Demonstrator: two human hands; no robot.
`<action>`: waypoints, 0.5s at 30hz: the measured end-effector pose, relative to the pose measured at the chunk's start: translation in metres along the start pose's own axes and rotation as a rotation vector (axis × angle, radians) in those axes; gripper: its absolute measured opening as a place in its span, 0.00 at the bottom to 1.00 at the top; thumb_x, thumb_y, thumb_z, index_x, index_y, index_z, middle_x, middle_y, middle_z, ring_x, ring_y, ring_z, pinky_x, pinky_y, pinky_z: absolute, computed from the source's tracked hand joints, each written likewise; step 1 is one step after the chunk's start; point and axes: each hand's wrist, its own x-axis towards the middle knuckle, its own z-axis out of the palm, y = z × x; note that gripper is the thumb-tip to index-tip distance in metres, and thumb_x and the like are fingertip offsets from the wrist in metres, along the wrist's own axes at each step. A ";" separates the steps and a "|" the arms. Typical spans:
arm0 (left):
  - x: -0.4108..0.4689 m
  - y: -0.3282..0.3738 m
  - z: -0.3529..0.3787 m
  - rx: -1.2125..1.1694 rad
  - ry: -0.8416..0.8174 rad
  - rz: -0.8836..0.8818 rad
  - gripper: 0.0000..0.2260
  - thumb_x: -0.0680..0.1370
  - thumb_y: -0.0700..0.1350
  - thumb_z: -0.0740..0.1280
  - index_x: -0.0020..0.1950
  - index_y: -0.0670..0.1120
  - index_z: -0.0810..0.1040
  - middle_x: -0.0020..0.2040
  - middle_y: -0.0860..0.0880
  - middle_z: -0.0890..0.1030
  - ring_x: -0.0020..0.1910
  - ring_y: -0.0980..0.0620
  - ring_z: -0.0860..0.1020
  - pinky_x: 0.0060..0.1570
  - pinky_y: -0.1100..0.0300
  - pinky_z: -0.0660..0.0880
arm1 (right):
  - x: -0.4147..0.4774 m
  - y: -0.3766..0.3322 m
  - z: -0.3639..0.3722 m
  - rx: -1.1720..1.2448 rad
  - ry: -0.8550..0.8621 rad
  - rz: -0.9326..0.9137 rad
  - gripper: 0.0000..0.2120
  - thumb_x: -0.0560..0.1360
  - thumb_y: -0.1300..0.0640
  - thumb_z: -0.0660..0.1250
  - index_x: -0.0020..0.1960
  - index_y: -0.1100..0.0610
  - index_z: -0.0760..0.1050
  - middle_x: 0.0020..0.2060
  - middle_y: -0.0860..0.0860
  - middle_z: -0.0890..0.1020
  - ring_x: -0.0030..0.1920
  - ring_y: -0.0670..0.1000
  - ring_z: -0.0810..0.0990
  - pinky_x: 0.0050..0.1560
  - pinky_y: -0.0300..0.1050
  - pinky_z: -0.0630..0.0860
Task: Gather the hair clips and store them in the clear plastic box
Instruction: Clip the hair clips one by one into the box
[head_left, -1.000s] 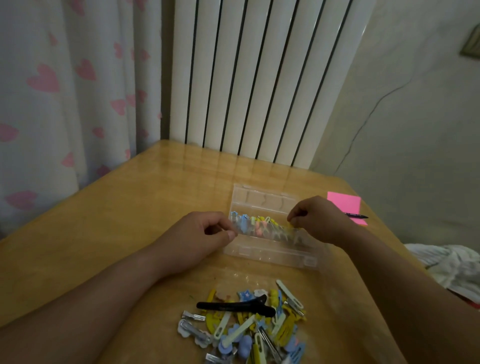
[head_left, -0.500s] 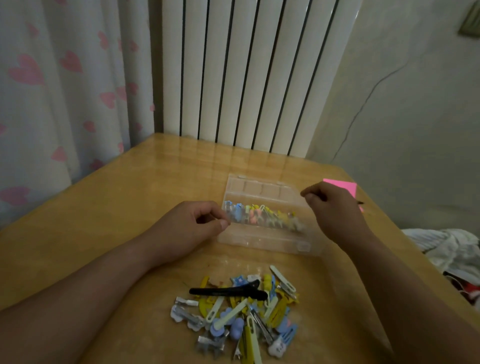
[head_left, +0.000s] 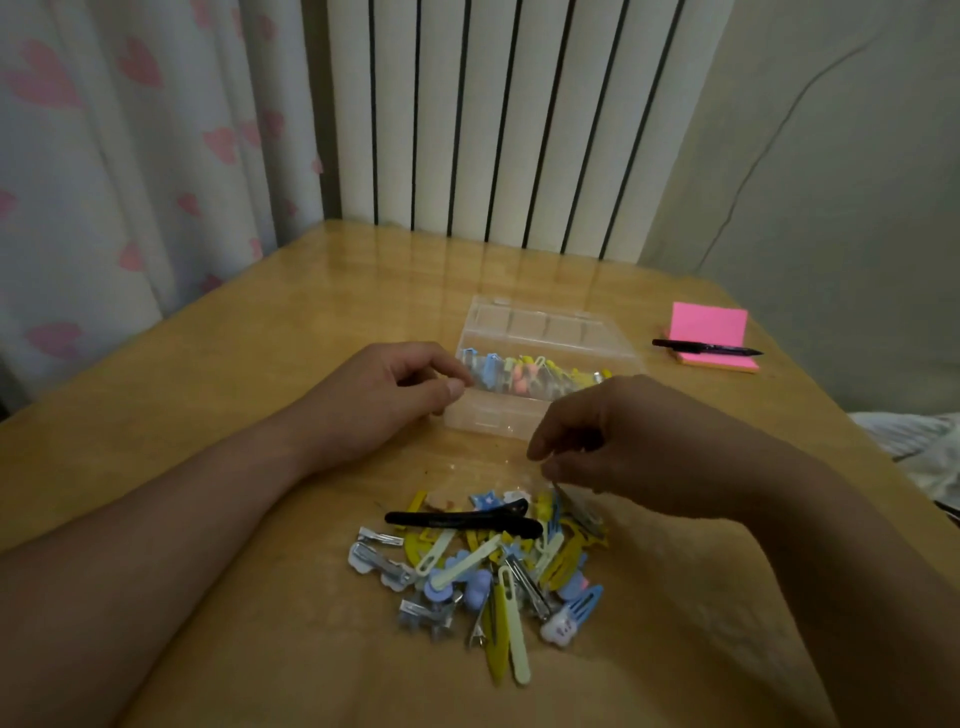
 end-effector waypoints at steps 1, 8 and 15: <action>0.000 0.000 0.000 0.003 0.000 0.002 0.06 0.82 0.48 0.71 0.56 0.57 0.87 0.47 0.47 0.86 0.50 0.48 0.83 0.53 0.58 0.77 | 0.000 -0.002 0.001 -0.039 -0.031 -0.008 0.08 0.80 0.48 0.73 0.59 0.41 0.84 0.47 0.38 0.84 0.47 0.38 0.82 0.47 0.35 0.78; 0.000 -0.002 0.000 -0.007 0.001 -0.001 0.06 0.82 0.48 0.71 0.54 0.57 0.87 0.45 0.47 0.86 0.49 0.46 0.83 0.54 0.53 0.78 | 0.000 -0.014 0.009 -0.118 -0.109 -0.057 0.12 0.82 0.47 0.69 0.65 0.39 0.81 0.50 0.36 0.81 0.48 0.40 0.80 0.46 0.32 0.75; 0.001 -0.004 0.000 -0.004 0.000 0.000 0.06 0.83 0.48 0.70 0.54 0.56 0.87 0.46 0.49 0.86 0.48 0.50 0.83 0.52 0.57 0.78 | 0.006 -0.024 0.024 -0.183 -0.064 -0.071 0.07 0.79 0.46 0.69 0.57 0.42 0.79 0.48 0.41 0.80 0.47 0.41 0.78 0.47 0.41 0.77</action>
